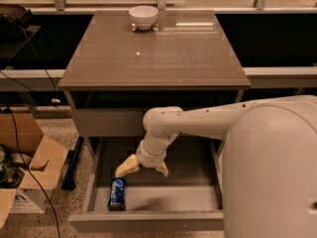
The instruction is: Pick pepsi can from middle drawer and place on counter
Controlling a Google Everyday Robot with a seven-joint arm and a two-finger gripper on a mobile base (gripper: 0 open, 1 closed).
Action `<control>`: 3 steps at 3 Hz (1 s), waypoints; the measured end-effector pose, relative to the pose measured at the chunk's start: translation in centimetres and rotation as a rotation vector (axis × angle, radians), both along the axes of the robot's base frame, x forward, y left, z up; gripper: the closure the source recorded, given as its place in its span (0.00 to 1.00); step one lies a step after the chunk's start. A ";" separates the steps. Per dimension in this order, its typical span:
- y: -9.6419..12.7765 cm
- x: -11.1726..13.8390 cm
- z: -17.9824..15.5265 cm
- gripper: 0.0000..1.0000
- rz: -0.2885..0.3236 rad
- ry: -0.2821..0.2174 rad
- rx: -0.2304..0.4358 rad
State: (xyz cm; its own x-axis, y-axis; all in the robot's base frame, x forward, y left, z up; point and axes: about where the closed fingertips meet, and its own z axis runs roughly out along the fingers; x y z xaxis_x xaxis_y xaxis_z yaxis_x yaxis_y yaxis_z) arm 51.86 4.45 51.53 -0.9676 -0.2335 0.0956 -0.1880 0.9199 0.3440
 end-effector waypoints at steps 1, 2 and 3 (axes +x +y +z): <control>1.7 0.7 -3.6 0.00 -0.114 0.036 0.006; 3.6 1.4 -7.2 0.00 -0.188 0.073 -0.019; 5.7 1.7 -10.8 0.00 -0.222 0.129 -0.041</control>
Offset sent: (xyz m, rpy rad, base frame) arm 0.0255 0.0620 -0.1125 -0.0491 0.1137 -0.2793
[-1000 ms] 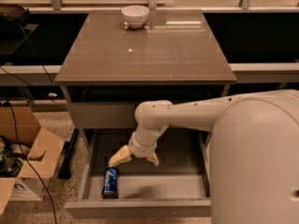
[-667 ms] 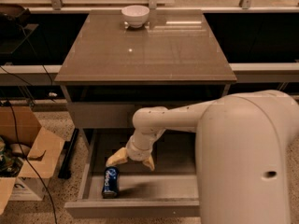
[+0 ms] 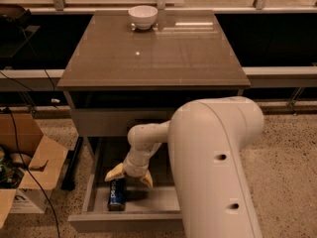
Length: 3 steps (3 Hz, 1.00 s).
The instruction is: Pick pepsi can from middle drawer and place on counter
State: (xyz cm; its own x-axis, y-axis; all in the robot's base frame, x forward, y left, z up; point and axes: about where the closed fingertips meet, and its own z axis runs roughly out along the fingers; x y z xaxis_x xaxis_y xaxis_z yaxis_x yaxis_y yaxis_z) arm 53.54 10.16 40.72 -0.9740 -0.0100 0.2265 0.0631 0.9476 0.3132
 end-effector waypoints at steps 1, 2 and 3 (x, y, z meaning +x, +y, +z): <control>1.6 -0.5 -2.8 0.00 -0.026 0.057 -0.006; 2.8 -1.0 -4.2 0.19 -0.032 0.097 -0.012; 3.0 -1.0 -4.1 0.42 -0.039 0.097 -0.013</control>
Offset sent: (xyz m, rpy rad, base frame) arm -0.0128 0.0421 -0.0561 -0.0163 0.1387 -0.0432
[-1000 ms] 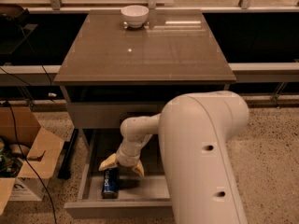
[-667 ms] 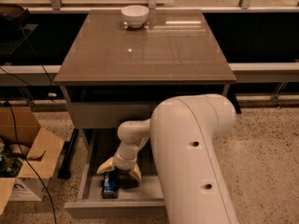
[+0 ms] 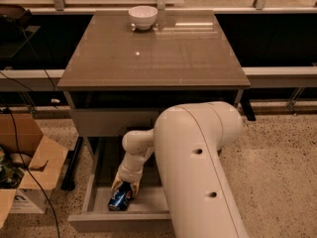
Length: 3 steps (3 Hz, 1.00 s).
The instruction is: Pick pepsi can from middle drawer and place on counter
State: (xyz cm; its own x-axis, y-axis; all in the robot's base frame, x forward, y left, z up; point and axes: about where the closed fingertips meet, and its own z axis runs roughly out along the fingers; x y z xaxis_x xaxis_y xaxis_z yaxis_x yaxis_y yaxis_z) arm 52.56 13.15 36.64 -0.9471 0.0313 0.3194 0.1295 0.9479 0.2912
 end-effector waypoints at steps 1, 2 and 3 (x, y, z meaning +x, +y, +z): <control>0.2 0.3 1.0 0.65 0.002 -0.018 -0.008; -0.3 0.9 4.2 0.96 0.000 -0.074 0.046; -2.9 1.2 7.8 1.00 -0.035 -0.136 0.111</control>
Offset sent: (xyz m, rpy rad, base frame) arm 0.0199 -0.0099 0.0657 0.0734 -0.1157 -0.0116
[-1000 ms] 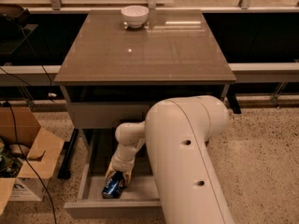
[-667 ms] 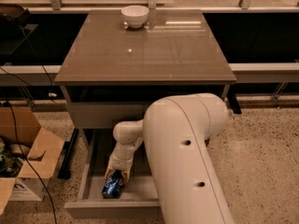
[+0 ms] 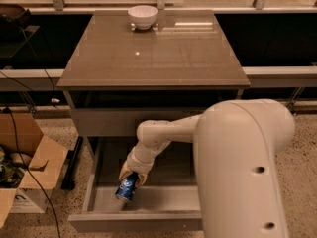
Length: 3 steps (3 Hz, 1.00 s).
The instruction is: Pick pepsi can from middle drawer and place on counter
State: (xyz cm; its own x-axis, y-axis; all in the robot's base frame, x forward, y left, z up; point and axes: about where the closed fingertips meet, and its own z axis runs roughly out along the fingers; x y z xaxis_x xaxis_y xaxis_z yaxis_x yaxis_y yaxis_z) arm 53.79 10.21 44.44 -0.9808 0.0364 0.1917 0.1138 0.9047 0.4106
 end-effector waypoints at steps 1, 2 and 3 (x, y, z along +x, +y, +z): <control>-3.5 -0.7 5.7 1.00 0.028 -0.114 0.085; -6.9 -2.0 13.2 1.00 0.088 -0.271 0.158; -11.6 -2.0 21.5 1.00 0.120 -0.439 0.193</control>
Offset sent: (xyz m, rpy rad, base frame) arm -0.0316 -0.1678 0.2597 0.2435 -0.5440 0.1139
